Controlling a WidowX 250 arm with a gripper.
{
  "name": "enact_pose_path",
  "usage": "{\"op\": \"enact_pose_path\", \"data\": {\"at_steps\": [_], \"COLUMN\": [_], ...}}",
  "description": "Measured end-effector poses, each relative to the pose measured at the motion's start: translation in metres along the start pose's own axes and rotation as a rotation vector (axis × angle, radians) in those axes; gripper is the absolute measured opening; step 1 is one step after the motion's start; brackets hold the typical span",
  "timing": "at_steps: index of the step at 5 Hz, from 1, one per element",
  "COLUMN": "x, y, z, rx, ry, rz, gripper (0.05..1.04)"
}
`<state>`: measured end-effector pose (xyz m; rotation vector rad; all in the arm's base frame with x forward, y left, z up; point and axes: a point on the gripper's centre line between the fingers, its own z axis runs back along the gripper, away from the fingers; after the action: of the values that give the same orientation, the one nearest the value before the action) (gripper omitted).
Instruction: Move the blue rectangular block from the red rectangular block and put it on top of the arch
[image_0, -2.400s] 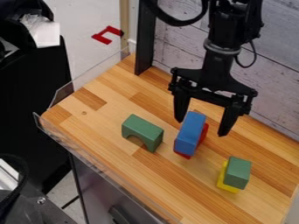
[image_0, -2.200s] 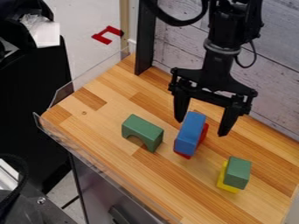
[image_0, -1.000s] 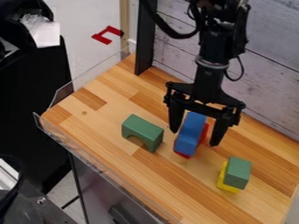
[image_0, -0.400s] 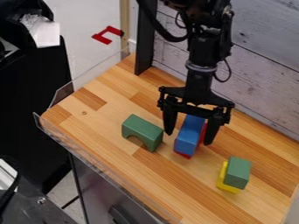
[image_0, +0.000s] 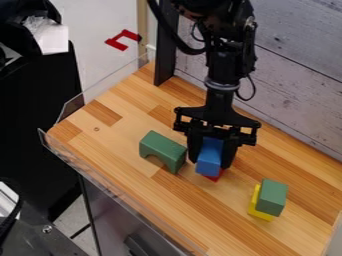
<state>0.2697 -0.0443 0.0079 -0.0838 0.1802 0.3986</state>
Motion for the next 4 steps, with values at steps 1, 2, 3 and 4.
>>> {"op": "enact_pose_path", "data": {"at_steps": [1,2,3,4], "x": [-0.001,-0.008,-0.017,-0.023], "y": [0.0,0.003,0.01,0.013], "z": [0.004,0.024,0.042,0.035], "rx": [-0.005,0.003,-0.017,-0.106], "ry": [-0.016,-0.065,-0.13,-0.108], "rz": [0.015,0.142,0.372,0.606], "gripper": [0.571,0.572,0.572,0.572]}}
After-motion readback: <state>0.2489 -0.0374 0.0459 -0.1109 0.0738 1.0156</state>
